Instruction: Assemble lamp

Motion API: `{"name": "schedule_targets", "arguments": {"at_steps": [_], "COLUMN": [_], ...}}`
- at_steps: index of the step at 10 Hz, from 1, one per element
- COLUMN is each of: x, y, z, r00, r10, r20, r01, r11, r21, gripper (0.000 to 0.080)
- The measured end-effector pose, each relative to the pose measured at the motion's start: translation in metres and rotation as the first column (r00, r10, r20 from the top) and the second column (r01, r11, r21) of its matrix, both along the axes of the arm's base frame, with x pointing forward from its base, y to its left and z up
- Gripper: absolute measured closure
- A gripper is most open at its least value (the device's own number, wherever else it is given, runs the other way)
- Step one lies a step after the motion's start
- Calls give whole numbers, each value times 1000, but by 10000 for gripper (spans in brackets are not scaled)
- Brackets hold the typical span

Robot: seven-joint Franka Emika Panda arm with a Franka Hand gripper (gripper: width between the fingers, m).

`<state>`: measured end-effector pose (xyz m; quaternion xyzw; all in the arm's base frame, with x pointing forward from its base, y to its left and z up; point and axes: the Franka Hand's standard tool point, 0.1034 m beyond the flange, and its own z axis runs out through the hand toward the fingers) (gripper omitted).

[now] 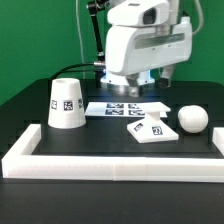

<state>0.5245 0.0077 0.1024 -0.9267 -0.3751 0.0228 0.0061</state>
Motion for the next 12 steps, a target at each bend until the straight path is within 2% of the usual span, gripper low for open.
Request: {"name": "schedule_targets", "arguments": {"at_steps": [5, 8, 10, 12], "x": [-3, -16, -27, -33], "y": [3, 13, 21, 22], "z": [-3, -14, -24, -28], "r00": [942, 831, 823, 847], "r10": [-334, -556, -568, -532], "r20": [-4, 6, 8, 10], "r01": [334, 556, 568, 532], "r11": [942, 831, 823, 847], "r21": [-11, -15, -3, 1], "gripper": [100, 100, 100, 100]}}
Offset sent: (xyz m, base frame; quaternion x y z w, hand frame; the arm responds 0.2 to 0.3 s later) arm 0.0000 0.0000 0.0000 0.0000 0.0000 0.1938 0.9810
